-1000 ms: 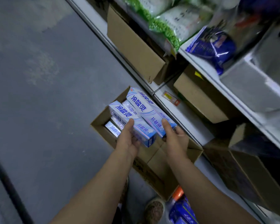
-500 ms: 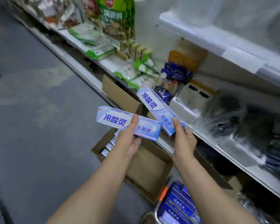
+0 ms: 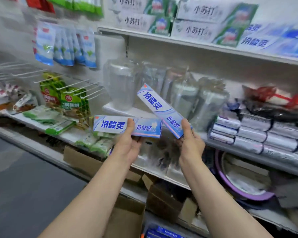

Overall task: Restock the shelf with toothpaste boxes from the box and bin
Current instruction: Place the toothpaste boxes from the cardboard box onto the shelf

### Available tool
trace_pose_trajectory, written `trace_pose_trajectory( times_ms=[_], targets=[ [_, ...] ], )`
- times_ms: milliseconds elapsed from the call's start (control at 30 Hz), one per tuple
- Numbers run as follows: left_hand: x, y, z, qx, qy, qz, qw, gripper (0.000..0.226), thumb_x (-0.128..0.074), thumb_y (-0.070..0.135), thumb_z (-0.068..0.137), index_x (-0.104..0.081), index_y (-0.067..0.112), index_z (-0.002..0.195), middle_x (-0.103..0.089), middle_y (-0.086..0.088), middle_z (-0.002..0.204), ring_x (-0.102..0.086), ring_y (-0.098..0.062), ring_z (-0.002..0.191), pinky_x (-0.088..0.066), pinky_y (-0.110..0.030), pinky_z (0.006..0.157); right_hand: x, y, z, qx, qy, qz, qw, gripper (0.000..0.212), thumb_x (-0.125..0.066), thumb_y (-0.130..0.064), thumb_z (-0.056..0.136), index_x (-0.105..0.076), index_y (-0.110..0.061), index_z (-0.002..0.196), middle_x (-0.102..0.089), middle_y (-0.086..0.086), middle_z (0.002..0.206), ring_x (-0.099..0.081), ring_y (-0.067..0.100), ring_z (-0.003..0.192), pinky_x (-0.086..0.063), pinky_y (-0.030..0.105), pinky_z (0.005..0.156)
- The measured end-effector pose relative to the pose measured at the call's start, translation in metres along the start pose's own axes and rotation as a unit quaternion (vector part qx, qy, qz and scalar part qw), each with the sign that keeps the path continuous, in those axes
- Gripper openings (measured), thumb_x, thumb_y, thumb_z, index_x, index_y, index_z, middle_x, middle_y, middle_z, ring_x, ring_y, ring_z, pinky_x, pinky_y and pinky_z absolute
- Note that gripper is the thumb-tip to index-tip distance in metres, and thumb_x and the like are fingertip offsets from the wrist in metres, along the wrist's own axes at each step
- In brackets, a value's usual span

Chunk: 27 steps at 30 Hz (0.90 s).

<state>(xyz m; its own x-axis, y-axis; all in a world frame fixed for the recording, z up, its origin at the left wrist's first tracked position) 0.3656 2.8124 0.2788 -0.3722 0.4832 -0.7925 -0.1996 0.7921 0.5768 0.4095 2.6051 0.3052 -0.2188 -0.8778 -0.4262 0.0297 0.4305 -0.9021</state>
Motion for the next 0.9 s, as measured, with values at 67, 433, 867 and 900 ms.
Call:
trace_pose_trajectory(
  times_ms=[67,433,867,900],
  targets=[
    [-0.053,-0.005,-0.010,0.012,-0.046,-0.007,0.999,0.010,-0.056,0.025,0.100,-0.063,0.017,0.101,-0.075,-0.005,0.087,-0.073,-0.017,0.074,-0.062,-0.033,0.066,0.014,-0.052,0.007,0.036,0.011,0.006,0.999,0.018,-0.078,-0.030,0.086,-0.074,-0.013,0.086,-0.072,0.000,0.079,-0.061,0.013,0.068,-0.051,0.025,0.060],
    [-0.289,-0.078,-0.040,0.052,-0.240,0.004,0.969,0.016,-0.050,0.014,0.100,-0.065,0.009,0.103,-0.076,-0.008,0.089,-0.074,-0.017,0.078,-0.062,-0.029,0.069,0.119,-0.282,0.070,0.231,0.099,0.047,0.967,0.026,-0.081,-0.040,0.081,-0.078,-0.015,0.086,-0.077,-0.005,0.082,-0.065,0.008,0.070,-0.052,0.028,0.070],
    [-0.432,-0.167,-0.022,0.045,-0.253,0.009,0.966,0.013,-0.064,0.012,0.094,-0.065,0.013,0.106,-0.074,-0.004,0.103,-0.067,-0.019,0.099,-0.052,-0.039,0.095,0.227,-0.399,0.160,0.282,0.248,-0.040,0.926,0.044,-0.080,-0.047,0.079,-0.058,-0.015,0.060,-0.052,-0.008,0.057,-0.038,0.007,0.050,-0.032,0.016,0.045],
    [-0.438,-0.171,-0.022,0.042,-0.253,0.006,0.967,0.011,-0.063,0.011,0.094,-0.066,0.013,0.104,-0.075,-0.004,0.101,-0.067,-0.019,0.100,-0.050,-0.041,0.098,0.231,-0.404,0.165,0.282,0.252,-0.056,0.924,0.045,-0.080,-0.047,0.080,-0.057,-0.015,0.060,-0.052,-0.008,0.057,-0.038,0.005,0.047,-0.031,0.016,0.043]
  ],
)
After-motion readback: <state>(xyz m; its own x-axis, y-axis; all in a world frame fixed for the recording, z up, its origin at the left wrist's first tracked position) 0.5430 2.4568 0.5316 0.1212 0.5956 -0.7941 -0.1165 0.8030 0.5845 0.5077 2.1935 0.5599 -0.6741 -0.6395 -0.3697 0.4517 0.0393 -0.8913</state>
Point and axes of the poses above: each hand's wrist, its own z-axis towards the middle knuckle, its own x-axis out of the back of the hand, y = z × x, the point moved 9 cm from there along z, towards the middle knuckle
